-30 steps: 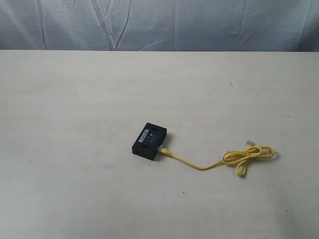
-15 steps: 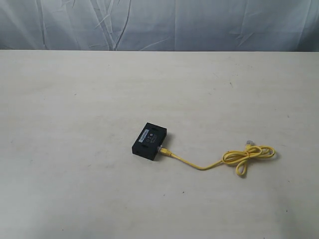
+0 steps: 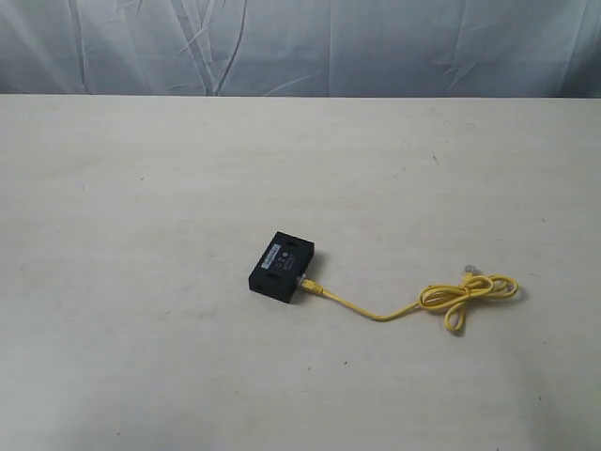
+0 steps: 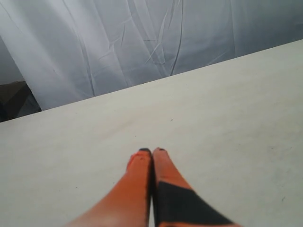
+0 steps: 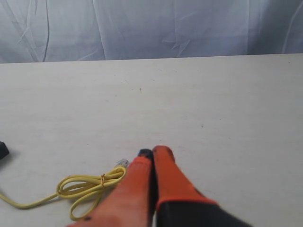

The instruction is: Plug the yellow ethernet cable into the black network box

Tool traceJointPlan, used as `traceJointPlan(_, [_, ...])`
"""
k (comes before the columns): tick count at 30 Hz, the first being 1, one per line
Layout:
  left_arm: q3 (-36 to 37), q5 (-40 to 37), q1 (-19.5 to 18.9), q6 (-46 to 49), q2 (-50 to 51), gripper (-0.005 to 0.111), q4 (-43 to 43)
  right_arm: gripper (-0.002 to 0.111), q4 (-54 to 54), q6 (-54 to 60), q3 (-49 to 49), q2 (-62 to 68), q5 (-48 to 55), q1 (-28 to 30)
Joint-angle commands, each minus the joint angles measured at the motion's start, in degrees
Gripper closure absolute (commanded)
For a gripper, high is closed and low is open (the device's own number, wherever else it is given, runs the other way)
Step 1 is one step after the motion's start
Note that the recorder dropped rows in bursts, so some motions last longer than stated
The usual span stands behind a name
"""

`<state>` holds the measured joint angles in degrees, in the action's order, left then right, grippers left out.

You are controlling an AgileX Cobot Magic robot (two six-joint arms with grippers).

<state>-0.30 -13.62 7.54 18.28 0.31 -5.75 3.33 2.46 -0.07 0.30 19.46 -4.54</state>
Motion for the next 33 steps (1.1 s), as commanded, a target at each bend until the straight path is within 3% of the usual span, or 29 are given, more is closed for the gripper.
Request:
traceJointPlan(1, [0.3,0.1,-0.1,-3.6,-0.3,0.107,0.9,0.108,-0.3,0.2,0.1,-0.3,-0.4,-0.2])
traceJointPlan(12, [0.3,0.1,-0.1,-13.2,-0.3,0.107,1.7,0.108,-0.3,0.2,0.1,-0.3,-0.4,-0.2])
traceJointPlan(33, [0.3,0.3,-0.1,-17.7,-0.3,0.107,1.7,0.108,-0.1,0.2,0.1,-0.3,-0.4,-0.2])
